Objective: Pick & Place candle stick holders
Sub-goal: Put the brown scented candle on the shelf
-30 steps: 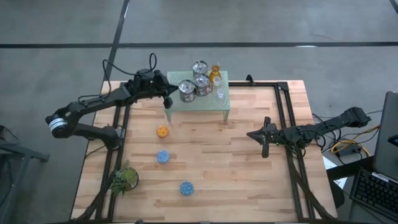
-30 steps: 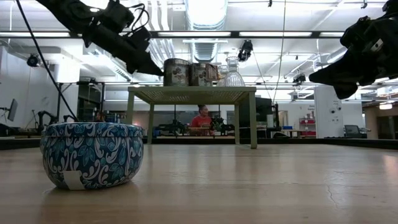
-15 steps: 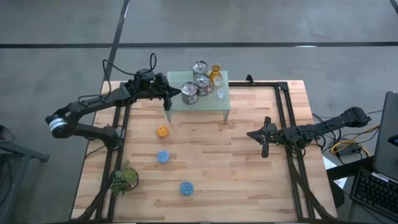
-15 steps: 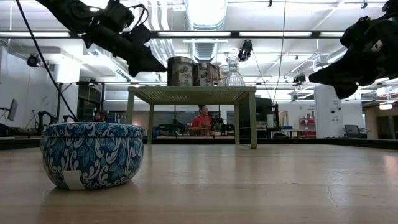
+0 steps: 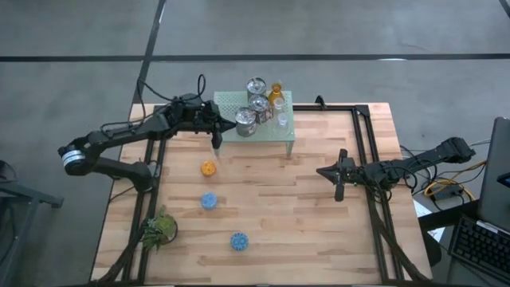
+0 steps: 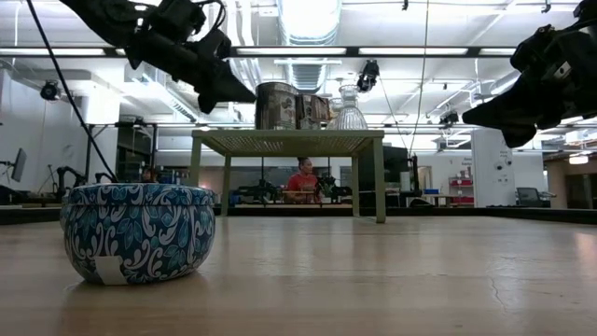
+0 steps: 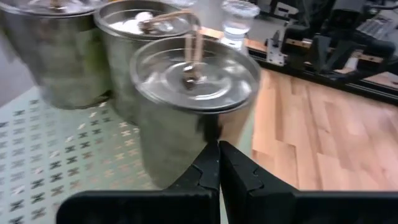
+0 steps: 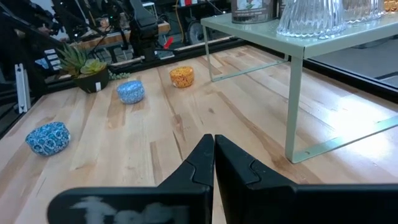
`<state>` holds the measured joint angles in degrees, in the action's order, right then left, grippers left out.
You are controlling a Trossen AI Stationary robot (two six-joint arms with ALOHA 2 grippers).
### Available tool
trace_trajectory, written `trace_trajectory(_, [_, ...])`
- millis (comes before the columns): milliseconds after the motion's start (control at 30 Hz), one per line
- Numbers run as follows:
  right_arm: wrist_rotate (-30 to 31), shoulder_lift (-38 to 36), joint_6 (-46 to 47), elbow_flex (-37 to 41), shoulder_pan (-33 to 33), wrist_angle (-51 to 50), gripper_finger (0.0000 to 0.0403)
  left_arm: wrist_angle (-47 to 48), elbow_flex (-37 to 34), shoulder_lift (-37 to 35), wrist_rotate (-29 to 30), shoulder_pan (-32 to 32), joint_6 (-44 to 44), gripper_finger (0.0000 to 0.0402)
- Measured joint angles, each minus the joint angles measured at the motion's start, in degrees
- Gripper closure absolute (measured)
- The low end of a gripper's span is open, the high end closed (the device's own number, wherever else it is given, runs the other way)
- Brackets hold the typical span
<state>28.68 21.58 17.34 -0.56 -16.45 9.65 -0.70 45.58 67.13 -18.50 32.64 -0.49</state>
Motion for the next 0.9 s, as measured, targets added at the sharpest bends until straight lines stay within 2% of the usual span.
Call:
trace_trajectory(167, [-0.02, 0.0, 0.04, 0.0, 0.0, 0.0, 0.0394, -0.19, 0.0, -0.19, 0.13, -1.79, 0.81, 0.0397])
trace_trajectory(300, [-0.02, -0.04, 0.1, 0.0, 0.0, 0.0, 0.0394, 0.62, 0.0, -0.95, 3.24, -1.62, 0.57, 0.0397])
trace_trajectory(433, [-0.04, -0.04, 0.2, 0.0, -0.02, 0.0, 0.0394, 3.69, 0.0, -2.58, 3.96, -1.75, 3.63, 0.0397])
trace_trajectory(633, [-0.06, -0.04, -0.19, 0.0, -0.04, 0.0, 0.0394, 5.11, -0.2, -3.56, 21.41, -1.73, -0.12, 0.0397])
trace_trajectory(800, [-0.04, -0.11, -0.83, 0.0, -0.02, 0.27, 0.0394, -1.29, -2.15, -1.62, 22.55, -2.73, -8.59, 0.0397])
trace_trajectory(900, [-0.03, -0.11, -0.85, 0.0, -0.02, 0.42, 0.0394, -5.62, -4.15, -0.68, 22.82, -3.35, -10.57, 0.0397])
